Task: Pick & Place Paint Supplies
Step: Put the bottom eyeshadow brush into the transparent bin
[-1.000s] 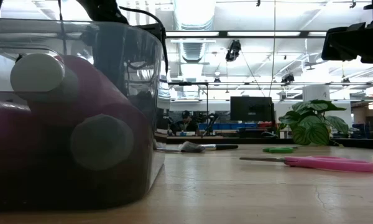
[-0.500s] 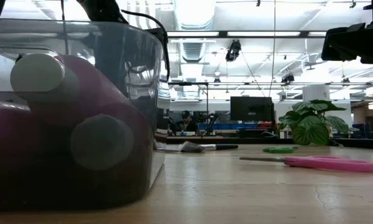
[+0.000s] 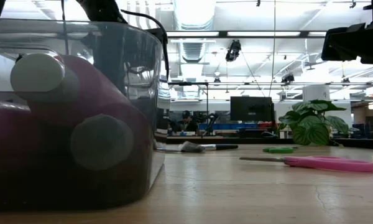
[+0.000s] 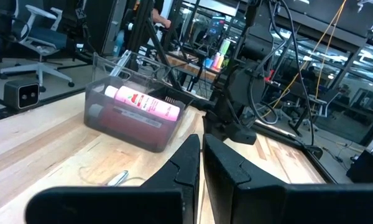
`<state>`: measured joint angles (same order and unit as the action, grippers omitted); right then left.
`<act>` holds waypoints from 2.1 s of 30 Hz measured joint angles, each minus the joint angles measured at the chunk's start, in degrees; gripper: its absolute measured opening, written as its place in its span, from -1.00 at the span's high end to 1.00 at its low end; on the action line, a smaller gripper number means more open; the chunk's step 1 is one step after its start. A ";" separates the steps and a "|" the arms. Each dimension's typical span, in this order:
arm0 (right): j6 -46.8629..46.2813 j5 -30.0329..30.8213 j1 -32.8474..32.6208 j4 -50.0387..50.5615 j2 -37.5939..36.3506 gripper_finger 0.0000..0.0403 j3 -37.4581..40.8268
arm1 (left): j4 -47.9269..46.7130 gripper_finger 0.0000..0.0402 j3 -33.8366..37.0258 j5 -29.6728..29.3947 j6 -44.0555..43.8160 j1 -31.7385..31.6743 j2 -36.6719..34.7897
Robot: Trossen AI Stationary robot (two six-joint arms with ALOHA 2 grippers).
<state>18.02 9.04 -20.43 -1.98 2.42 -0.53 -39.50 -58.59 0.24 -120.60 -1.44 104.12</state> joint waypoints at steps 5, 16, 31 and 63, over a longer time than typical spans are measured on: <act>0.00 0.00 -0.01 0.00 0.00 0.92 0.00 | 0.76 0.86 -0.02 -0.08 0.00 0.01 0.02; 0.00 0.00 0.00 0.01 0.00 0.92 0.01 | 0.74 0.96 -0.02 -0.22 0.02 0.01 0.04; 0.00 0.00 0.00 0.02 0.00 0.92 -0.01 | 0.12 0.96 0.04 -0.89 0.20 -0.11 -5.87; 0.00 0.02 -0.02 0.03 0.00 0.92 0.01 | -10.04 0.96 0.00 -8.22 -33.02 26.79 -34.49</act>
<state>18.02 9.06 -20.45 -1.95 2.42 -0.51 -49.54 -58.59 -7.98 -153.61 25.35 69.63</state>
